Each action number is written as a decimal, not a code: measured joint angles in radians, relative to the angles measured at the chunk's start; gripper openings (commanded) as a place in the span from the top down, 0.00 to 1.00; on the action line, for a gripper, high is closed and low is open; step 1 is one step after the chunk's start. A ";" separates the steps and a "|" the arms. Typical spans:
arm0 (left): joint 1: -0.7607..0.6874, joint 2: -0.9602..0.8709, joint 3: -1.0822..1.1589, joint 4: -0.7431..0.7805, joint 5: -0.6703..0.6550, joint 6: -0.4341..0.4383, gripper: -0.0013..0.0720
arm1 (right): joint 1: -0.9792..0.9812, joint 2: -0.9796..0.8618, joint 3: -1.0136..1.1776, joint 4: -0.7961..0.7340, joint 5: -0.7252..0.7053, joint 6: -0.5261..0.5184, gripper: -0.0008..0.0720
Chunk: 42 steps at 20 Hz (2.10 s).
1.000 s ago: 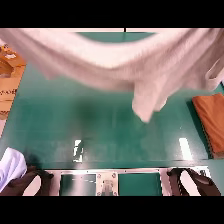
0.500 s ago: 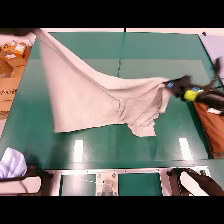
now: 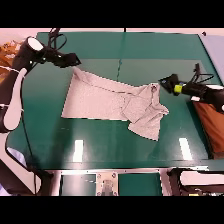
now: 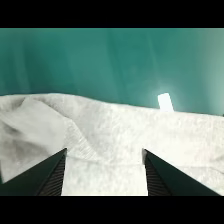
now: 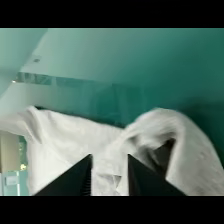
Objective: Fold the shirts.
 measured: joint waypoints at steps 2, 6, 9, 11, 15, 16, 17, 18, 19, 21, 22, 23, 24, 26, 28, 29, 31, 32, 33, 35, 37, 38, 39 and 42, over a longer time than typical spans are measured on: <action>0.049 -0.011 0.036 0.000 -0.111 -0.013 0.47 | -0.077 -0.010 0.050 -0.006 0.091 -0.002 0.97; 0.163 -0.018 0.082 -0.001 -0.363 -0.039 0.96 | -0.195 0.019 0.052 -0.094 0.259 0.058 0.97; 0.218 -0.017 0.089 0.001 -0.512 -0.058 0.96 | -0.230 0.100 -0.037 -0.193 0.292 0.122 0.97; 0.233 0.008 0.047 0.003 -0.568 -0.067 0.96 | -0.240 0.177 -0.116 -0.264 0.290 0.175 0.97; 0.249 0.163 -0.235 0.037 -0.555 -0.052 0.96 | -0.283 0.351 -0.256 -0.446 0.245 0.314 0.97; 0.249 0.222 -0.337 0.051 -0.530 -0.043 0.96 | -0.295 0.386 -0.282 -0.486 0.234 0.343 0.97; 0.250 0.277 -0.431 0.072 -0.499 -0.038 0.96 | -0.306 0.418 -0.307 -0.518 0.227 0.367 0.97; 0.251 0.330 -0.520 0.092 -0.466 -0.036 0.96 | -0.312 0.439 -0.324 -0.537 0.223 0.380 0.97; 0.252 0.382 -0.606 0.109 -0.428 -0.038 0.96 | -0.317 0.453 -0.338 -0.555 0.219 0.395 0.97; 0.253 0.456 -0.732 0.129 -0.348 -0.061 0.54 | -0.324 0.470 -0.357 -0.576 0.212 0.414 0.79; 0.253 0.479 -0.776 0.136 -0.307 -0.080 0.26 | -0.326 0.475 -0.362 -0.583 0.211 0.418 0.69; 0.253 0.495 -0.813 0.140 -0.268 -0.104 0.26 | -0.328 0.477 -0.366 -0.587 0.209 0.421 0.70; 0.253 0.505 -0.839 0.145 -0.237 -0.120 0.26 | -0.328 0.478 -0.369 -0.591 0.206 0.425 0.70; 0.253 0.516 -0.881 0.142 -0.169 -0.148 0.26 | -0.330 0.481 -0.373 -0.595 0.206 0.428 0.70; 0.253 0.509 -0.917 0.116 -0.124 -0.163 0.26 | -0.331 0.481 -0.375 -0.598 0.199 0.431 0.70; 0.253 0.497 -0.934 0.096 -0.103 -0.168 0.26 | -0.331 0.481 -0.375 -0.599 0.192 0.432 0.70; 0.254 0.466 -0.961 0.050 -0.076 -0.167 0.26 | -0.331 0.481 -0.376 -0.600 0.181 0.433 0.70; 0.253 0.449 -0.972 0.031 -0.076 -0.162 0.26 | -0.331 0.481 -0.376 -0.601 0.175 0.433 0.70; 0.253 0.434 -0.979 0.007 -0.078 -0.153 0.26 | -0.331 0.481 -0.376 -0.602 0.169 0.435 0.70; 0.254 0.405 -0.989 -0.058 -0.092 -0.130 0.26 | -0.331 0.482 -0.377 -0.602 0.159 0.435 0.69; 0.254 0.385 -0.995 -0.113 -0.090 -0.096 0.26 | -0.331 0.482 -0.380 -0.602 0.152 0.435 0.55; 0.253 0.379 -0.996 -0.133 -0.087 -0.079 0.30 | -0.331 0.481 -0.385 -0.602 0.150 0.435 0.54; 0.253 0.374 -0.998 -0.148 -0.080 -0.066 0.58 | -0.331 0.478 -0.390 -0.602 0.149 0.433 0.53; 0.252 0.363 -1.003 -0.159 -0.043 -0.027 0.96 | -0.326 0.446 -0.407 -0.603 0.145 0.422 0.52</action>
